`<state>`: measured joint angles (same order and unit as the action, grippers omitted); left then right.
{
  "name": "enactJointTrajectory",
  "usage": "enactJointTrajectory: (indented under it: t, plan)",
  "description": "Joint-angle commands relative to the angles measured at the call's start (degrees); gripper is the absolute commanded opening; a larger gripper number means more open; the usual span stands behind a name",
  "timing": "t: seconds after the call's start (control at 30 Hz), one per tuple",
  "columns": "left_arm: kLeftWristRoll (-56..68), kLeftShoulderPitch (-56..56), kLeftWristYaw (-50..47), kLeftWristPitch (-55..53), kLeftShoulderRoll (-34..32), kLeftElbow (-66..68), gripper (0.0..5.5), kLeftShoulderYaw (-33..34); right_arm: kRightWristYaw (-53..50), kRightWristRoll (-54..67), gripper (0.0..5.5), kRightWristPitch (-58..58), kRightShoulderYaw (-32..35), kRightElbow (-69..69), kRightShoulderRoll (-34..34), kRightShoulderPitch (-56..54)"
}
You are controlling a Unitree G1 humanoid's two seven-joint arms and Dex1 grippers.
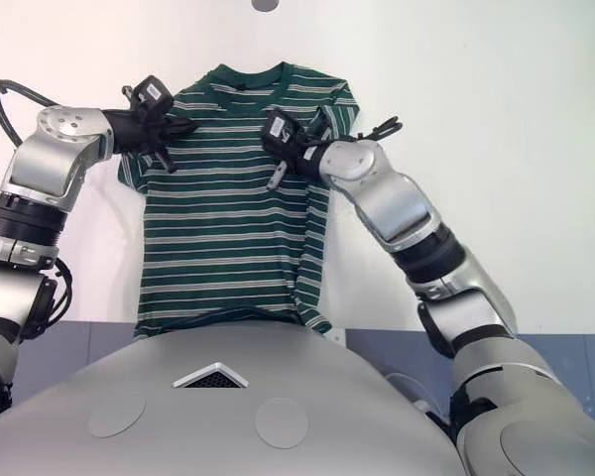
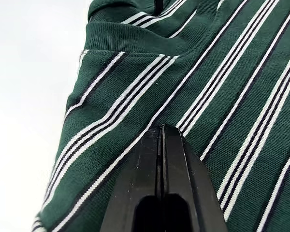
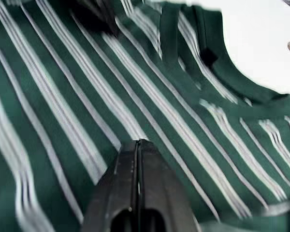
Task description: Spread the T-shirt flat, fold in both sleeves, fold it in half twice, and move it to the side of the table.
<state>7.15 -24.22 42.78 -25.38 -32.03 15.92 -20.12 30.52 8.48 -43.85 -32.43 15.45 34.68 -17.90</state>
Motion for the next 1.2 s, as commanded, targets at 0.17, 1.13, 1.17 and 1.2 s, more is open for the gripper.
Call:
enactJointTrajectory:
  t: [0.17, 1.13, 1.17, 1.2]
  plan:
    - [-5.69, 5.63, -2.7, 2.3, 1.54, 4.4, 0.0, -1.22, 14.5, 2.65, 0.04, 4.9, 20.81, 1.5, 26.5, 17.02]
    - [3.48, -6.38, 8.59, -5.51, 6.15, 13.98, 0.33, 13.04, 9.46, -7.1, 0.0, 12.33, 7.75, -20.86, -4.84, 3.37]
    - [4.06, -5.49, 8.23, -6.15, 6.7, 11.17, 0.15, 13.21, 9.49, -7.24, 0.0, 12.25, 7.6, -20.65, -4.75, 3.49]
    - [4.69, -4.45, 8.08, -7.27, 7.3, 8.37, 0.03, 13.14, 9.55, -7.35, 0.0, 12.23, 7.45, -20.59, -4.75, 3.54]
